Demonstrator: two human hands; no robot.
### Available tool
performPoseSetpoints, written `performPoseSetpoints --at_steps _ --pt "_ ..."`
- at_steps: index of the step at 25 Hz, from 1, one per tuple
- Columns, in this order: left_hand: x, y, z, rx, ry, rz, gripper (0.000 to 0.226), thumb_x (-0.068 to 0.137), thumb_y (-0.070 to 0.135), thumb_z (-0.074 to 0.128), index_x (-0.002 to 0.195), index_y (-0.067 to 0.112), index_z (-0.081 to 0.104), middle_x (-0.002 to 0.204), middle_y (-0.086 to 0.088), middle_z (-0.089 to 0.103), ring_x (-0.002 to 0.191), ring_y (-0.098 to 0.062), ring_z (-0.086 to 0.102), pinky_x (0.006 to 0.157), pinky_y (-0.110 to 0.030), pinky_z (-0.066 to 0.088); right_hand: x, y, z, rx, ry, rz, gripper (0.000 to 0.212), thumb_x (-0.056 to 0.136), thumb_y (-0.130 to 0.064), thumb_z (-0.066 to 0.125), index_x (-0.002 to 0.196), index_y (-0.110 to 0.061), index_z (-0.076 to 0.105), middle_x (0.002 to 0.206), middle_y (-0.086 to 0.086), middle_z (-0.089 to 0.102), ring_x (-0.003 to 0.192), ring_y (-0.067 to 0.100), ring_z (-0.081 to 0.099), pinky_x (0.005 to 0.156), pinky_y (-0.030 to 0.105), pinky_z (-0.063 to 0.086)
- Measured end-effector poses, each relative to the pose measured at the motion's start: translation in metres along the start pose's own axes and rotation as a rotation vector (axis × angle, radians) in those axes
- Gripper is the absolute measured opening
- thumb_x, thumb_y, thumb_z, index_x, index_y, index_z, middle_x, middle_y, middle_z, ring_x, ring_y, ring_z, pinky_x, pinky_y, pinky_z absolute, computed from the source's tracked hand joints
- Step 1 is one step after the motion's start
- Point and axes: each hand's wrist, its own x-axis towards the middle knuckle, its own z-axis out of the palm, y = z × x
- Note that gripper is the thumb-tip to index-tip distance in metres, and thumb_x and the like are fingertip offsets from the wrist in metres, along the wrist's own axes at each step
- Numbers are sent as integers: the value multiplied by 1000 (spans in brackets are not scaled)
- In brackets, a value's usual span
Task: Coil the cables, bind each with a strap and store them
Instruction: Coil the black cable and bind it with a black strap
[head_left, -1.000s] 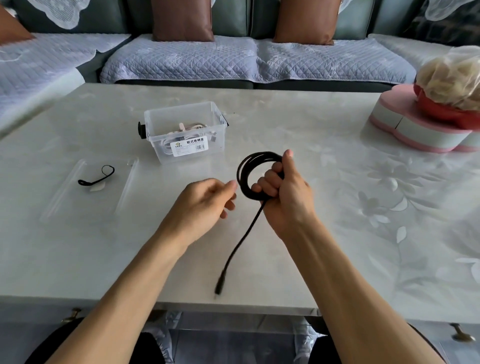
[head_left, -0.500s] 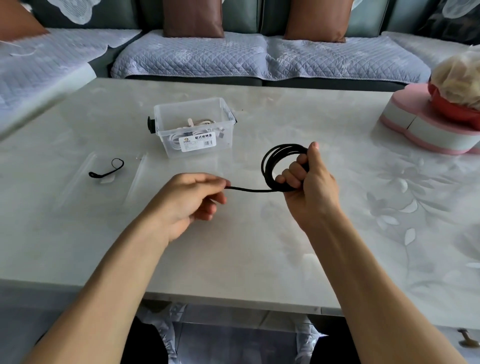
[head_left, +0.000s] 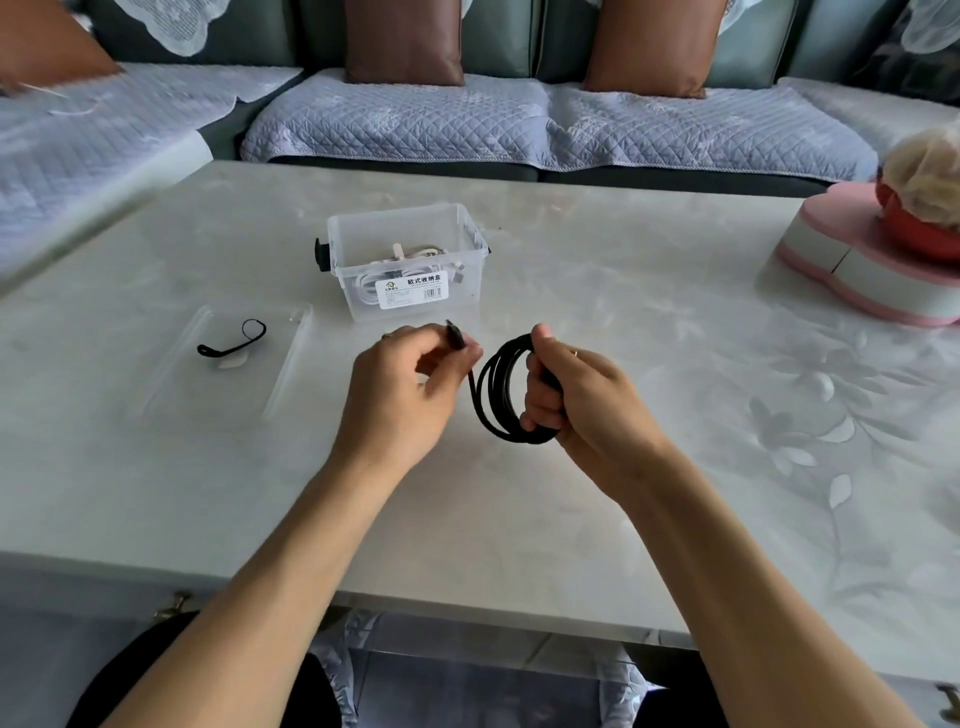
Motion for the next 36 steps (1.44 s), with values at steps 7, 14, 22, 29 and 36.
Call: performPoseSetpoints --at_steps 7,14,22,29,36 --pt "-7 -10 11 240 -91 303 38 91 17 52 126 20 66 95 -6 60 76 -25 64 70 -36 54 -5 -7 0 108 -97 163 39 99 -46 47 77 -13 49 70 5 12 58 19 15 60 31 28" --pt "-7 -10 7 130 -346 325 39 95 22 48 132 23 61 90 -2 63 83 -12 59 79 -24 47 -10 -13 -7 -66 -238 225 36 95 -38 57 70 -16 43 63 0 13 54 18 14 57 30 27" --pt "-8 6 1 -330 -491 -234 17 97 21 56 89 9 65 72 -1 67 78 -17 70 71 -28 52 -12 -17 -12 -19 -224 188 25 95 -14 45 71 -15 39 63 1 13 56 19 13 56 30 32" --pt "-15 12 14 -342 -399 -348 38 97 40 43 70 13 43 56 8 50 67 -21 59 86 -51 47 -9 -11 -4 -102 -25 128 15 96 -17 52 95 -3 57 63 3 46 52 18 41 64 35 44" --pt "-11 12 21 -256 -303 -432 34 103 32 40 74 15 44 45 10 50 68 -24 58 79 -38 42 -9 -6 -5 -326 107 35 34 96 -33 52 127 -21 55 106 -1 68 82 18 73 96 42 51"
